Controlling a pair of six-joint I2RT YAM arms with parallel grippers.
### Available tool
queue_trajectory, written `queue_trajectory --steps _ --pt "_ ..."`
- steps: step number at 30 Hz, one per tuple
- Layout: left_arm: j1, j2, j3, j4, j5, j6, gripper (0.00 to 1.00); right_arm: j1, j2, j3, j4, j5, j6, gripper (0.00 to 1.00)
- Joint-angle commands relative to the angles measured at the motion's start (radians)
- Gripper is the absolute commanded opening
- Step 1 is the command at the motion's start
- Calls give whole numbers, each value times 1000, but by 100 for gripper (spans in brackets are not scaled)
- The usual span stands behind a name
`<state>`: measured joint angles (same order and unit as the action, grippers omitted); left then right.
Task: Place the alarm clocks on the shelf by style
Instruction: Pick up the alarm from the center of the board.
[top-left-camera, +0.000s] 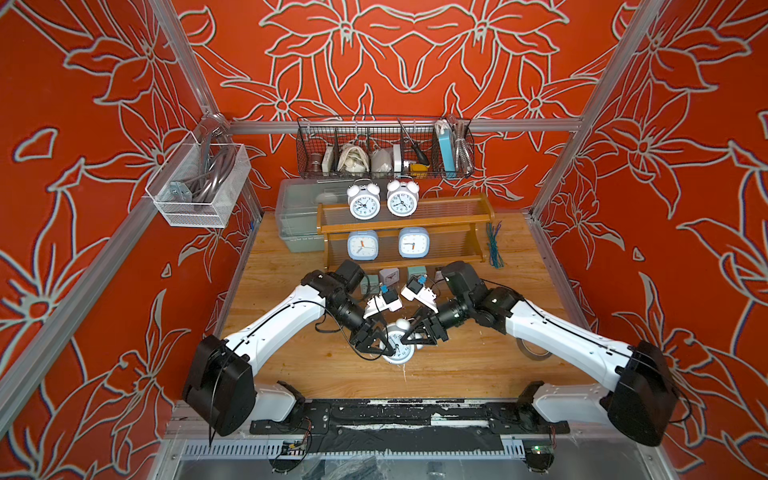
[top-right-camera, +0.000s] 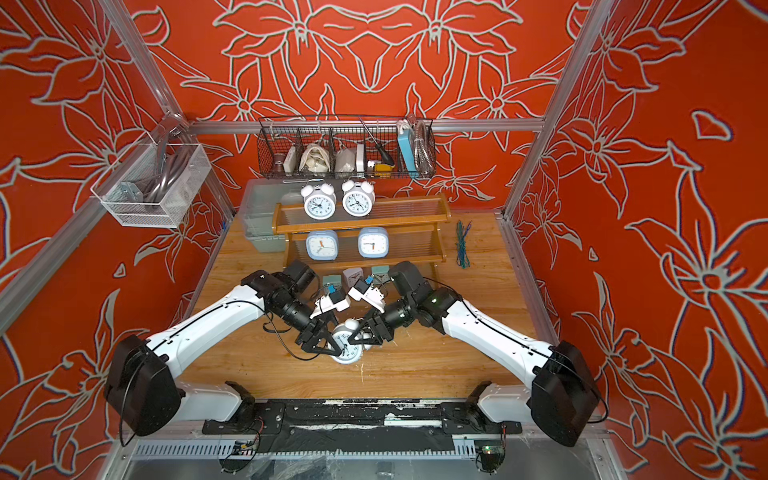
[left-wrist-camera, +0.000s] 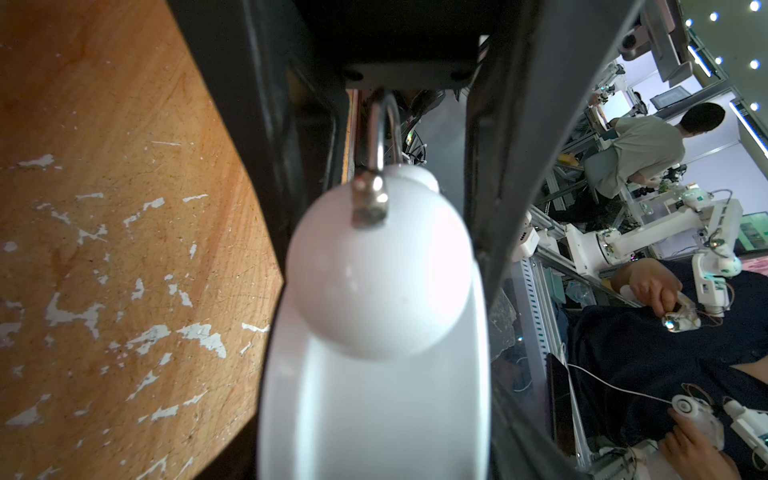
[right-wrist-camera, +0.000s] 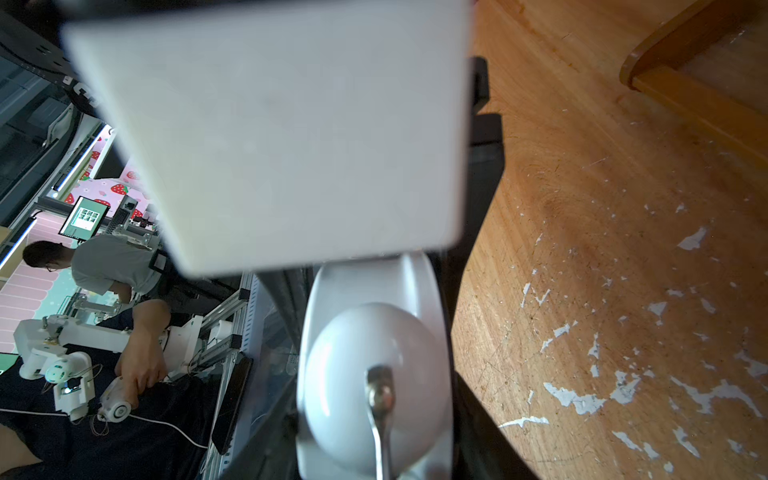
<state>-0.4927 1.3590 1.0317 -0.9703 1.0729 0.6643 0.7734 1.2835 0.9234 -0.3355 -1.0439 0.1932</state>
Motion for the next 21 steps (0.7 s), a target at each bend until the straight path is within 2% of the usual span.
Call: queue_trajectory --steps 1,4,10,15,16,17,21 --pt "-5 -4 18 -17 30 11 58 5 2 28 21 -20 -16 41" --pt "-6 -3 21 -17 32 9 48 4 2 28 9 -9 -26 43" --pt "-6 -1 36 -11 42 -22 34 5 -16 26 18 26 -4 55" --pt "7 -31 39 35 44 -92 26 4 -76 -14 66 120 56 76" --pt "15 -39 41 36 52 -99 26 4 -92 -23 73 156 72 96" --pt "27 -49 45 38 64 -105 25 3 -111 -32 79 191 88 100" --pt "74 -93 51 75 95 -157 25 4 -191 -72 131 317 163 100"
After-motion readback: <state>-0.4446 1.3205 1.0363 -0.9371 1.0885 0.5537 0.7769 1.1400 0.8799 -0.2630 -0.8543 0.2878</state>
